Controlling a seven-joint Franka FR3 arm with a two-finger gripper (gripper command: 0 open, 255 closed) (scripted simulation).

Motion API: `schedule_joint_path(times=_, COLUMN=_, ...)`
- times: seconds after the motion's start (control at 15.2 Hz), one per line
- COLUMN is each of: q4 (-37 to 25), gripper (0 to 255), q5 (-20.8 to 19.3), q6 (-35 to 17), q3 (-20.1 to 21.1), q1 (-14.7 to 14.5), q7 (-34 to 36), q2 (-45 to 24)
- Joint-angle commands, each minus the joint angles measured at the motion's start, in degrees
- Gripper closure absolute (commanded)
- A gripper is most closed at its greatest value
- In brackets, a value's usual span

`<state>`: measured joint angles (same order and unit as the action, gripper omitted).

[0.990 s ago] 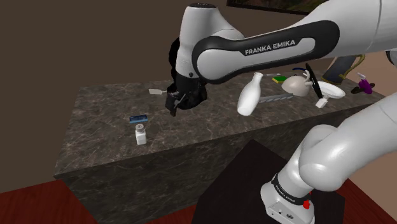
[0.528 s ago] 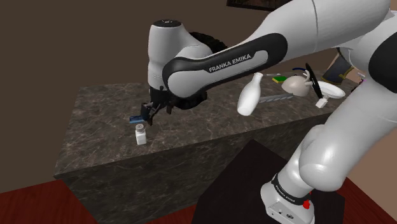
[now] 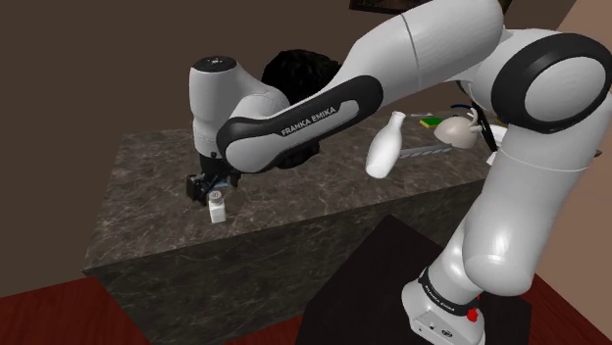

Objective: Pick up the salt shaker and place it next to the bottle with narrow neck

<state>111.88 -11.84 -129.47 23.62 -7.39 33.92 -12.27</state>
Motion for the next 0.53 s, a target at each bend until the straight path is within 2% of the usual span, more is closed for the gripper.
schedule_joint_path(times=0.0, q4=0.23, gripper=0, q5=-0.79, q6=-1.29, q3=-0.21, q1=-0.20, q7=0.57, q2=-1.15)
schedule_joint_path(times=0.46, q4=0.76, gripper=0, q5=-1.98, q6=-3.41, q3=-0.64, q1=-0.44, q7=1.33, q2=-2.94)
